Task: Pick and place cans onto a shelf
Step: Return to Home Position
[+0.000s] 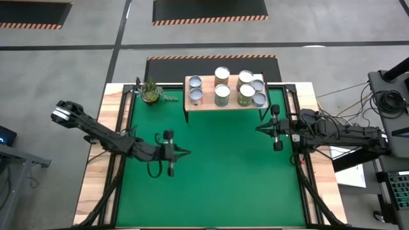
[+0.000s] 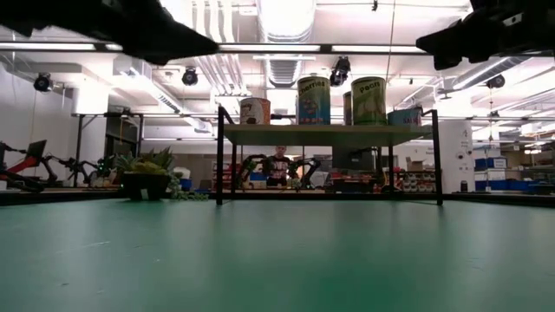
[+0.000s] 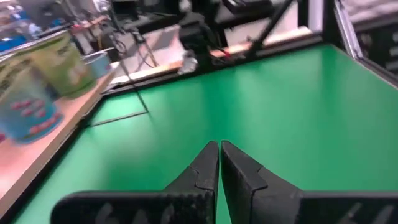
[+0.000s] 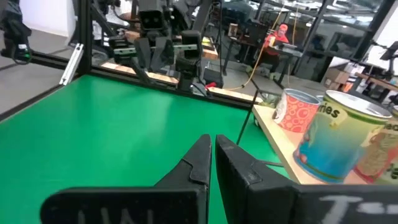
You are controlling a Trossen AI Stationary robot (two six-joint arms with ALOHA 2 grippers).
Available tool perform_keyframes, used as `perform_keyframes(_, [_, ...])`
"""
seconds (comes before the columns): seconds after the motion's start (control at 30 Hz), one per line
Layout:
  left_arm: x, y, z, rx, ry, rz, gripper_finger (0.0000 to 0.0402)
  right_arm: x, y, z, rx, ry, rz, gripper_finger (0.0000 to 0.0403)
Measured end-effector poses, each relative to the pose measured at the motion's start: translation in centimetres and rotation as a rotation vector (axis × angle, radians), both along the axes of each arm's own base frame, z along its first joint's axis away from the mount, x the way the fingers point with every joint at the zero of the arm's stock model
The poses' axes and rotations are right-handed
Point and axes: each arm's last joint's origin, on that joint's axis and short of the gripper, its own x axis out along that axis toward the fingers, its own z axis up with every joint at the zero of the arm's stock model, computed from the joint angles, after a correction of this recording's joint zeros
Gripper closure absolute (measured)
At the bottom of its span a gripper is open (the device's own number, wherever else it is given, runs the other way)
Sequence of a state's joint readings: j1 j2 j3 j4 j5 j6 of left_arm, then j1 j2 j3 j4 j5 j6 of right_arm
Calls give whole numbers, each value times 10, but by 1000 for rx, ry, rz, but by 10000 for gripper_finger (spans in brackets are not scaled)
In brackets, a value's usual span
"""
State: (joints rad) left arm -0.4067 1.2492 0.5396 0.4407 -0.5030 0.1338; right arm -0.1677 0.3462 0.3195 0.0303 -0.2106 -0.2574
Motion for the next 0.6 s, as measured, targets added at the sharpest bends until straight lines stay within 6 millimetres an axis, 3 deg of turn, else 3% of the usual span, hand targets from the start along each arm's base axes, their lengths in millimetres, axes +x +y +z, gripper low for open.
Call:
perform_keyframes(0.17, [-22, 13, -11, -62, -127, -5, 402, 0, 0, -1, -22, -6, 6, 390])
perform_keyframes(0.33, [-39, 21, -21, -93, -202, -1, 402, 3, 0, -15, -30, 22, 8, 390])
perform_keyframes(0.6, [-50, 25, -30, -117, -218, 1, 402, -4, 1, -35, -6, 7, 6, 390])
